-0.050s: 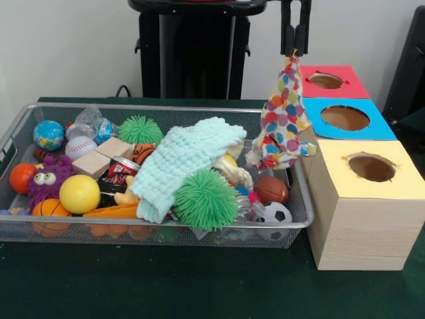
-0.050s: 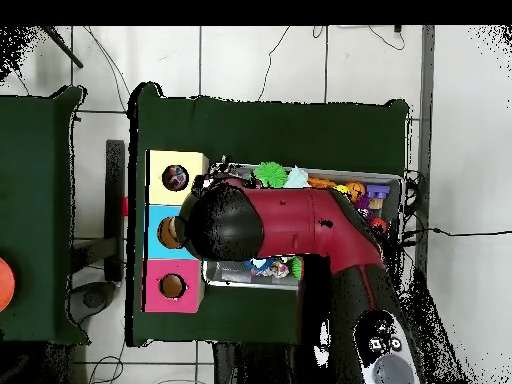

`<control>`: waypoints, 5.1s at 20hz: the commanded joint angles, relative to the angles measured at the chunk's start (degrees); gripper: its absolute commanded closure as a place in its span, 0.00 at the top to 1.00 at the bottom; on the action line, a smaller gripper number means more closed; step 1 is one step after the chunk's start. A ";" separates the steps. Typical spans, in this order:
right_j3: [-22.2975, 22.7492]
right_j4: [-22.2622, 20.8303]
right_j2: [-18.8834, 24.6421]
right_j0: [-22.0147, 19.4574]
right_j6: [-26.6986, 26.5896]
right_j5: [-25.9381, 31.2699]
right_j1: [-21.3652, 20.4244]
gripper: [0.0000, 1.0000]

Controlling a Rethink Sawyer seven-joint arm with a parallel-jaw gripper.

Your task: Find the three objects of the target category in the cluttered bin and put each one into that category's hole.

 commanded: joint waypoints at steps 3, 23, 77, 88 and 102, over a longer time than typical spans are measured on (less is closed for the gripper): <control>5.43 2.44 -0.22 0.02 1.41 10.09 -3.83 0.00; 3.13 5.55 -1.53 5.10 6.56 18.86 -9.02 0.00; -13.75 6.44 -12.17 20.82 13.90 10.34 8.54 0.00; -20.31 7.09 -13.04 22.12 12.77 11.62 12.90 0.00; -26.68 8.79 -14.37 23.06 11.19 21.55 11.83 0.00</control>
